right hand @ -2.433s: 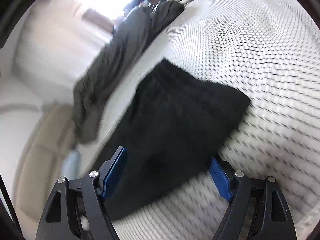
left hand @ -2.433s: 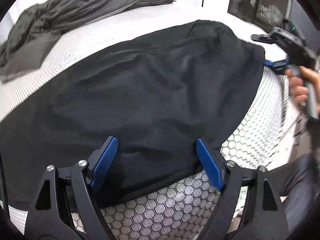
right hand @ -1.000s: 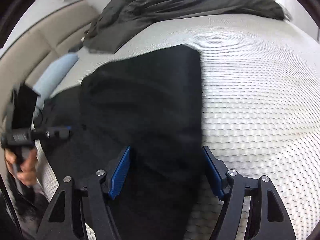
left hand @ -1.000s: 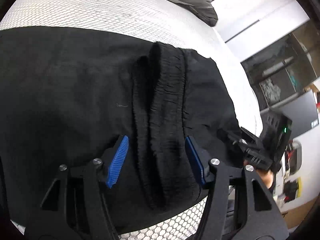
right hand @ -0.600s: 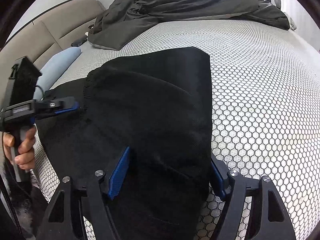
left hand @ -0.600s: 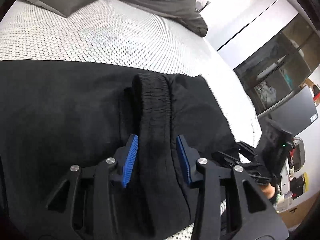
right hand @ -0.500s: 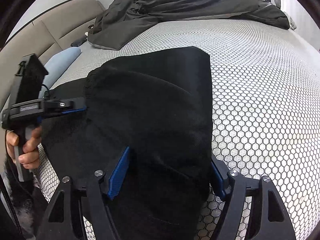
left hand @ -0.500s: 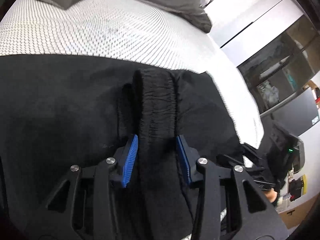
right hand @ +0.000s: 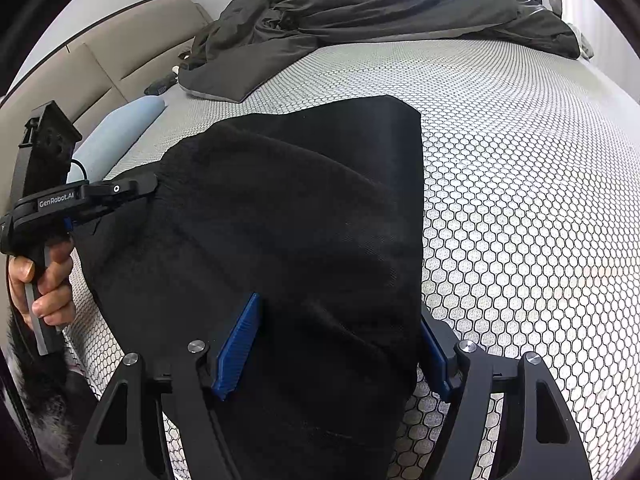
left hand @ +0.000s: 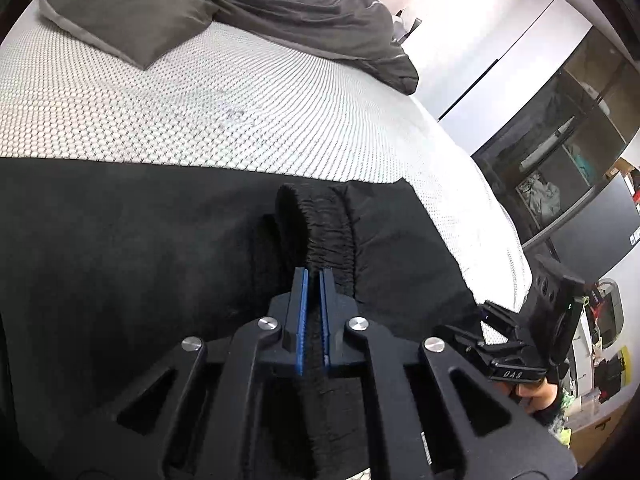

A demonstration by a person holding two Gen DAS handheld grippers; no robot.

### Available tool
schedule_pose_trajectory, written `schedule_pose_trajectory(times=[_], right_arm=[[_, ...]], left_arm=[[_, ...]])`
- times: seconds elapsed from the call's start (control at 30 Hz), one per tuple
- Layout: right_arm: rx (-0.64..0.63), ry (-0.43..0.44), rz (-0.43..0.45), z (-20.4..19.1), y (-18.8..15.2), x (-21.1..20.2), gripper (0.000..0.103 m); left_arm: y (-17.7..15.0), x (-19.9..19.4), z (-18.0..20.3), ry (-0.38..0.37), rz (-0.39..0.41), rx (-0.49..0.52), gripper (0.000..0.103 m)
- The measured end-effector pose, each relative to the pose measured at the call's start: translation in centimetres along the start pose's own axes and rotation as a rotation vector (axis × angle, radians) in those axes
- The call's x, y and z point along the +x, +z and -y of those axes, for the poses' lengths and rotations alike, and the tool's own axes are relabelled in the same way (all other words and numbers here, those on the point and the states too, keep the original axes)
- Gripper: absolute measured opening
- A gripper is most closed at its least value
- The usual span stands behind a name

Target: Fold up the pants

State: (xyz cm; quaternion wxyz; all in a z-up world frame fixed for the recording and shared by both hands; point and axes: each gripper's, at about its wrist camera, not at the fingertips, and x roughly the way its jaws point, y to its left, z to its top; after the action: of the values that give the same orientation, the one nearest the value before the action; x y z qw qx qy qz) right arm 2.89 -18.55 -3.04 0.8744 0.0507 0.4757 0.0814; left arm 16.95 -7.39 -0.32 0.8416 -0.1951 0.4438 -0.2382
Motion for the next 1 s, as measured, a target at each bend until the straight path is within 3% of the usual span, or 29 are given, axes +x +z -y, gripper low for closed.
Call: schedule_pose_trajectory(times=[0.2, 0.4, 0.47, 0.57, 0.67, 0.73, 0.87, 1.0], right_arm=[[0.000, -0.001, -0.002, 0.2, -0.5, -0.5, 0.075], [0.002, 0.008, -0.005, 0.6, -0.8, -1.0, 0.075], [0.005, 0.011, -0.007, 0.9, -1.0, -1.2, 0.075], [0.014, 0.017, -0.014, 1.2, -1.2, -1.2, 0.075], [0.006, 0.020, -0.017, 0.9, -1.3, -1.1, 0.075], [0.002, 0.013, -0.011, 0.6, -1.2, -1.1, 0.075], [0.005, 0.008, -0.012, 0.4, -1.1, -0.8, 0.077], [0.018, 0.008, -0.007, 0.5, -0.9, -0.8, 0.077]], left_arm=[[-0.7, 2.2, -1.4, 0.102, -0.085, -0.023, 0.004], [-0.9, 0.9, -4.0, -0.041, -0.091, -0.150, 0.004], [-1.2, 0.7, -4.1, -0.074, -0.123, -0.143, 0.009], [-2.1, 2.3, -3.4, -0.075, -0.204, -0.134, 0.041], [-2.3, 3.3, -2.3, -0.060, -0.210, -0.081, 0.042], [-2.4, 3.7, -2.2, -0.072, -0.207, -0.092, 0.042], [-2.4, 3.5, -1.3, -0.019, -0.104, -0.104, 0.013], [-2.3, 1.5, 1.5, 0.032, 0.009, -0.002, 0.007]])
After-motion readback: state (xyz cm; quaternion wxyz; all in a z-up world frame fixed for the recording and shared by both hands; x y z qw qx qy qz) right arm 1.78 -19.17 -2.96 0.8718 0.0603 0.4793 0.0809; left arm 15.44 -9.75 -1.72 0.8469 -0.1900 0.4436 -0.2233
